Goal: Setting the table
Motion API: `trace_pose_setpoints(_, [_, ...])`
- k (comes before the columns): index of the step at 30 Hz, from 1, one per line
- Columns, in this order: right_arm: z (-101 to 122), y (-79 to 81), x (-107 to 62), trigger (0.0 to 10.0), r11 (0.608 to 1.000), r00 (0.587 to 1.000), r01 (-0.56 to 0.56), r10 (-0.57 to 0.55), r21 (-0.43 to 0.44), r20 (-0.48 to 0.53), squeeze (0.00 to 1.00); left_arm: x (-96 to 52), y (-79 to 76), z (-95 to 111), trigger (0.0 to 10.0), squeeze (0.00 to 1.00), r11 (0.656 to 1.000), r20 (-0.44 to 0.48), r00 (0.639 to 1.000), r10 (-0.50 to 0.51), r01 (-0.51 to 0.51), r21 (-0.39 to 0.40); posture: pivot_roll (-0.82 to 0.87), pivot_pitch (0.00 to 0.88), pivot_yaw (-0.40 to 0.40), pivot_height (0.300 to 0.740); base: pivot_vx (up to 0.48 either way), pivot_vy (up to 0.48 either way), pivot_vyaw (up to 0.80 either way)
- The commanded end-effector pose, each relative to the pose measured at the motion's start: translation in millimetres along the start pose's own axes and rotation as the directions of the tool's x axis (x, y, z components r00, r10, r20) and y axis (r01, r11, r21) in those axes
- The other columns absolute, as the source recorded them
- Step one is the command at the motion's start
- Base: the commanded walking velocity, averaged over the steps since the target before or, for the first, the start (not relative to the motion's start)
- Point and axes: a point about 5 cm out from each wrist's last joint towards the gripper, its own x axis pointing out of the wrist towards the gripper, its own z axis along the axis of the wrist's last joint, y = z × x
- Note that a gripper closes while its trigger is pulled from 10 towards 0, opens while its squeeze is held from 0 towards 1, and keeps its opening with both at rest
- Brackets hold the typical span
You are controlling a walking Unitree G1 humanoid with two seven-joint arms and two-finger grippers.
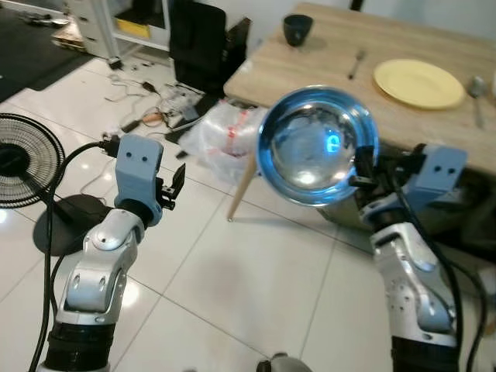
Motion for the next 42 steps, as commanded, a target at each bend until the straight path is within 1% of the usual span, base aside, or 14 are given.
trace_pose_setpoints(1, [1.9,6.6,-0.2,10.0,1.000,1.000,-0.024,0.024,0.016,0.017,0.00,-1.4,2.6,-3.0,10.0,0.00,1.000,-0.011,1.000,0.010,-0.010,0.003,-0.08,0.033,0.054,0.740,-0.439,0.000,0.00])
trace_pose_setpoints(31, [1.4,5.0,-2.0,10.0,1.000,1.000,-0.020,0.020,0.010,0.010,0.00,-1.1,1.0,-3.7,10.0,0.00,1.000,-0.015,1.000,0.010,-0.010,-0.001,-0.09,0.043,0.051,0.740,-0.414,0.000,0.00])
trace_pose_setpoints(34, [1.2,5.0,-2.0,10.0,1.000,1.000,-0.020,0.020,0.010,0.009,0.00,-1.0,1.2,-3.7,10.0,0.00,1.000,-0.014,1.000,0.011,-0.011,-0.003,-0.09,0.043,0.052,0.740,-0.276,0.000,0.00])
trace_pose_setpoints(42, [1.1,5.1,-2.1,10.0,1.000,1.000,-0.021,0.021,0.011,0.009,0.00,-0.6,1.3,-3.7,10.0,0.00,1.000,-0.015,1.000,0.014,-0.014,-0.006,-0.09,0.042,0.053,0.740,0.000,0.000,0.00])
